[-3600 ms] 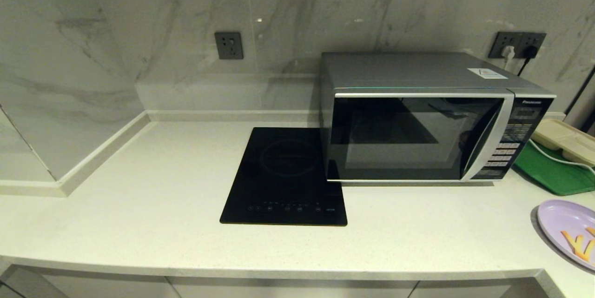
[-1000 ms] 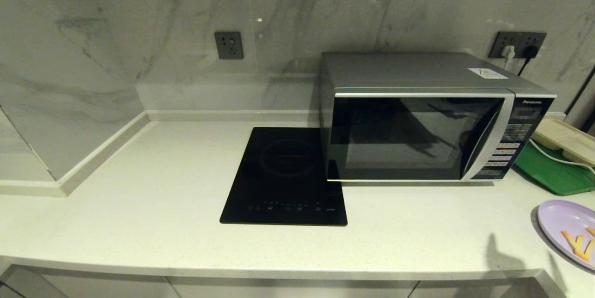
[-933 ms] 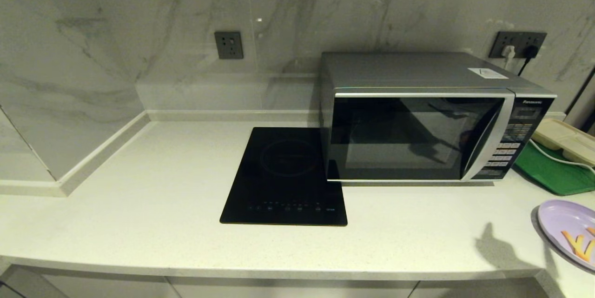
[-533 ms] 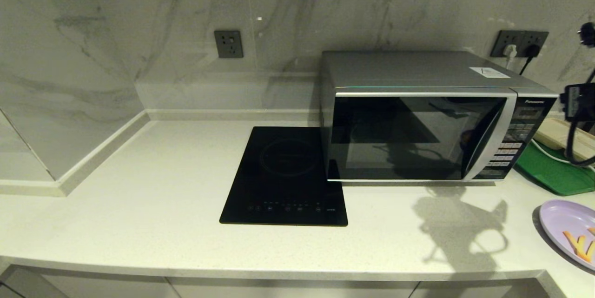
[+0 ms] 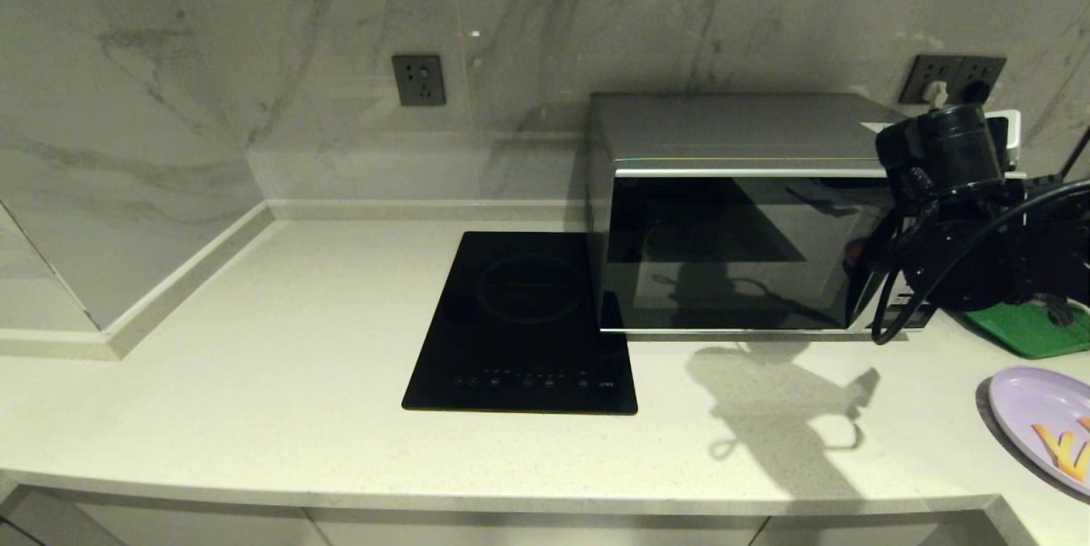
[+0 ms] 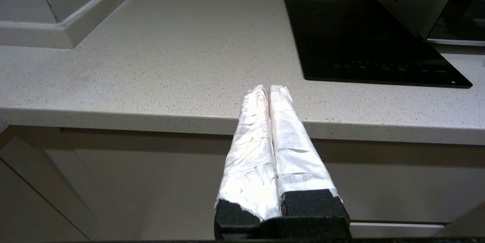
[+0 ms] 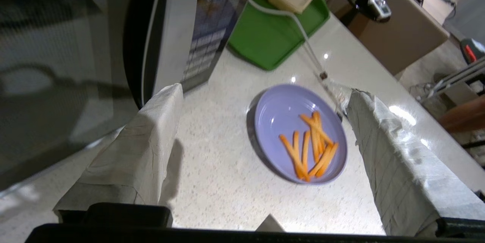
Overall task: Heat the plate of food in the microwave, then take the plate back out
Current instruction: Open the microwave oven
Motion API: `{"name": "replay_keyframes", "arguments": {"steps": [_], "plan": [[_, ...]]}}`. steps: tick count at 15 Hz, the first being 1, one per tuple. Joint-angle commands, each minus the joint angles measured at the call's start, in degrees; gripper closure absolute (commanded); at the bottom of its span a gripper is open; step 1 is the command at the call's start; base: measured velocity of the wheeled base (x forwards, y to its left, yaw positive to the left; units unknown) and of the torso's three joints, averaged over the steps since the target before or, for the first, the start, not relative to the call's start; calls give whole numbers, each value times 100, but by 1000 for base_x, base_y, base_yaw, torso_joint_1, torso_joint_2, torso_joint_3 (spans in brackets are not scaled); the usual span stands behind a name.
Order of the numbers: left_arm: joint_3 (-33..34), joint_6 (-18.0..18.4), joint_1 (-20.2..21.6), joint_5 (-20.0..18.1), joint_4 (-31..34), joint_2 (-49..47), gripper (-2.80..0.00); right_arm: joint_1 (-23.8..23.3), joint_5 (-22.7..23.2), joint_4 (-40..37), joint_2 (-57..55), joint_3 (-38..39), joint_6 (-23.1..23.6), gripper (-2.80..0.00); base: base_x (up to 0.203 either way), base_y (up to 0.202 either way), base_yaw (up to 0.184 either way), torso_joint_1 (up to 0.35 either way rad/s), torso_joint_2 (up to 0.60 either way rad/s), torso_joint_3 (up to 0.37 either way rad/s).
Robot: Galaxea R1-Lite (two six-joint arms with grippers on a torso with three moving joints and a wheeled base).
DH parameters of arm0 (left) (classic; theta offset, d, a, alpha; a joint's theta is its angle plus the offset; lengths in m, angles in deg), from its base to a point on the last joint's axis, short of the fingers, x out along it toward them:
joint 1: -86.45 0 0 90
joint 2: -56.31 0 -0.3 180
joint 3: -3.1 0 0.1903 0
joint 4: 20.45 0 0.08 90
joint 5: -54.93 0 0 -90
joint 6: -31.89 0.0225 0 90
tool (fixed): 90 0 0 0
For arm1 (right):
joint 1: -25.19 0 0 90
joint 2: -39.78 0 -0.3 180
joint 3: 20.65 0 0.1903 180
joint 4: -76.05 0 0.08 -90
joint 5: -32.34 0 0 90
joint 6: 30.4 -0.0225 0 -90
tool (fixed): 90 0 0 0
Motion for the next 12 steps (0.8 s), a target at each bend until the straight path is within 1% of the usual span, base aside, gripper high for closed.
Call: {"name": "replay_keyframes", "arguments": {"steps": [1, 3, 5, 7, 9, 12], "plan": [[1, -4, 2, 2, -2, 0, 0, 7, -22, -2, -262, 222, -332, -280, 0, 0, 0, 0, 0, 0], [1, -4, 2, 2, -2, 0, 0, -5, 69, -11, -427, 230, -568, -280, 0, 0, 0, 0, 0, 0], [1, -4, 2, 2, -2, 0, 0, -25, 300, -2, -523, 175, -592, -280, 0, 0, 0, 0, 0, 0], [1, -4, 2, 2, -2, 0, 0, -121, 367, 6, -621, 100, -592, -280, 0, 0, 0, 0, 0, 0], [1, -4, 2, 2, -2, 0, 0, -373, 387, 7, -805, -75, -601, -280, 0, 0, 0, 0, 0, 0], [1, -4, 2, 2, -2, 0, 0, -586, 602, 16, -876, -205, -609, -280, 0, 0, 0, 0, 0, 0]]}}
